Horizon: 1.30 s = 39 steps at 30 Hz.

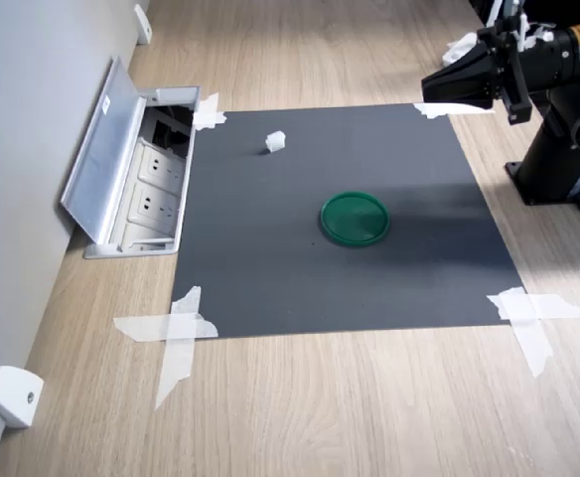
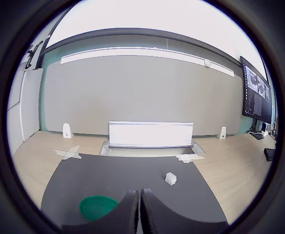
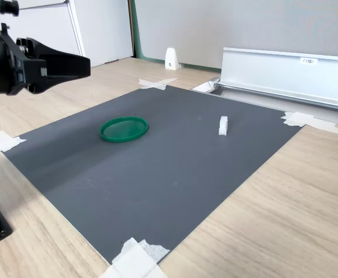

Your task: Grasp a white terminal and put it on the green lid.

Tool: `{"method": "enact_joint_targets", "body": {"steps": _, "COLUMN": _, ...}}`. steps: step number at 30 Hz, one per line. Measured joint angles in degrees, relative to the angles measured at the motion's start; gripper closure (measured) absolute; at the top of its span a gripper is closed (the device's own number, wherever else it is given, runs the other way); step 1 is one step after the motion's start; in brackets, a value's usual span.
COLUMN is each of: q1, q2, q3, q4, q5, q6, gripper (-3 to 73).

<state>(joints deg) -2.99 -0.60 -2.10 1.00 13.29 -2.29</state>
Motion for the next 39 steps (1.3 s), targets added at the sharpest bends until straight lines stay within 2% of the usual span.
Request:
{"method": "enact_joint_targets", "body": {"steps": 15, "q1": 0.0, "q2": 0.1, "q3": -0.5, "q4": 0.0, "q5": -0.6, "q6": -0.2, "gripper": 70.3}}
{"method": "enact_joint_targets", "body": {"steps": 22, "q1": 0.0, "q2": 7.5, "q3": -9.5, "q4": 0.0, "q5": 0.3, "q6": -0.8, "gripper": 70.3}}
{"method": "enact_joint_targets", "body": {"steps": 25, "q1": 0.0, "q2": 12.4, "q3": -15.1, "q4": 0.0, "q5": 4.1, "q6": -0.9, "gripper": 70.3}}
{"method": "enact_joint_targets", "body": {"steps": 30, "q1": 0.0, "q2": 20.5, "q3": -24.8, "q4": -0.6, "q5": 17.0, "q6": -1.2, "gripper": 70.3}}
{"method": "enact_joint_targets", "body": {"steps": 34, "q1": 0.0, "q2": 28.0, "q3": -30.3, "q4": -3.2, "q5": 25.1, "q6": -1.4, "gripper": 70.3}}
{"method": "enact_joint_targets", "body": {"steps": 39, "q1": 0.0, "q2": 38.5, "q3": -34.0, "q4": -5.5, "q5": 29.6, "q6": -1.7, "gripper": 70.3}}
